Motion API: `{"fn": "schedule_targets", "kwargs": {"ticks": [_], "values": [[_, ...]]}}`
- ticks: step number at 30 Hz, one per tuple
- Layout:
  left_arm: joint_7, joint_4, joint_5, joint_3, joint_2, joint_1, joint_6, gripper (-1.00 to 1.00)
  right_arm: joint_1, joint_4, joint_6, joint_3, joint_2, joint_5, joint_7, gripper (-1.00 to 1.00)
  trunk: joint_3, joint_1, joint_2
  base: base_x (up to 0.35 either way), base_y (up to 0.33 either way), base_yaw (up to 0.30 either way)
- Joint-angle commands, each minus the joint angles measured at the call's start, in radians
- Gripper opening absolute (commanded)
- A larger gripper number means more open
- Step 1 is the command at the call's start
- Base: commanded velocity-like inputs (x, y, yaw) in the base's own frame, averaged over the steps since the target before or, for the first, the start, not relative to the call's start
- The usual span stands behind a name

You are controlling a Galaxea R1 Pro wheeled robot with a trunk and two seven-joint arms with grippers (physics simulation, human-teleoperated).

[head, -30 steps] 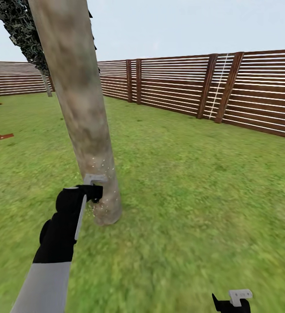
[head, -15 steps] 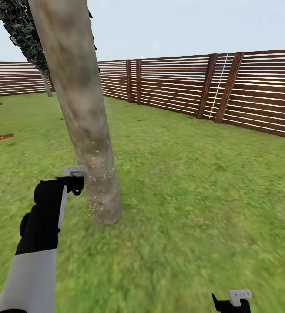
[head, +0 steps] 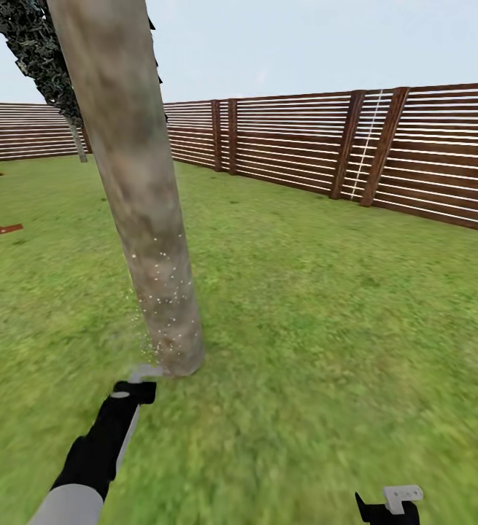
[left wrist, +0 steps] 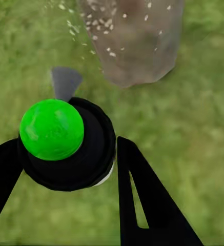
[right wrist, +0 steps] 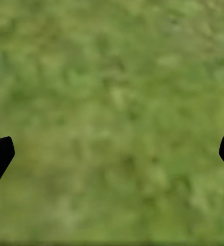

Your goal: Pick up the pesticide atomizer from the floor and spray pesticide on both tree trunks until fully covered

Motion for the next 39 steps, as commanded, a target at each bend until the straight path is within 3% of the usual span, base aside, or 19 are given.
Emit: {"fn": "schedule_targets", "kwargs": {"ticks": [1,3,5,7,14,26,28,34,39], "values": [[0.065,0.068,0.001,0.0,-0.037,0.0,-0.084,-1.0,0.0,0.0,0.0,0.0,0.0,0.0,0.0,1.0,0.0,0.0,0.0,0.0,0.0,0.0],[0.077,0.121,0.036,0.001,-0.048,0.0,-0.108,-1.0,0.0,0.0,0.0,0.0,0.0,0.0,0.0,1.0,0.0,0.0,0.0,0.0,0.0,0.0],[0.072,0.165,0.103,0.003,-0.044,0.001,-0.116,-1.0,0.0,0.0,0.0,-0.001,0.0,0.0,0.0,1.0,0.0,0.0,0.0,0.0,-0.091,0.0],[0.081,0.203,0.128,0.004,-0.042,0.008,-0.119,-1.0,0.0,0.0,0.0,-0.001,-0.001,0.0,0.0,1.0,0.0,0.0,0.0,0.055,-0.245,0.0],[0.085,0.214,0.13,0.007,-0.043,0.012,-0.121,-1.0,0.0,-0.001,0.0,-0.001,-0.002,-0.004,0.004,1.0,0.0,0.0,0.0,0.216,-0.212,0.006],[0.085,0.222,0.131,0.006,-0.046,0.012,-0.122,-1.0,0.0,0.0,0.0,-0.001,-0.001,-0.004,0.005,1.0,0.0,0.0,0.0,0.067,-0.251,0.197],[0.087,0.224,0.13,0.006,-0.046,0.012,-0.179,-1.0,0.0,0.0,0.0,-0.001,-0.001,-0.005,0.005,1.0,0.0,0.0,0.0,0.015,-0.273,0.003],[0.105,0.225,0.13,0.007,-0.046,0.012,-0.213,-1.0,0.0,0.0,0.0,-0.001,-0.001,-0.003,0.005,1.0,0.0,0.0,0.0,0.094,-0.273,0.045],[0.163,0.225,0.131,0.008,-0.048,0.012,-0.209,-1.0,0.0,0.0,0.0,-0.001,0.0,-0.003,0.005,1.0,0.0,0.0,0.0,0.138,-0.272,0.262]]}}
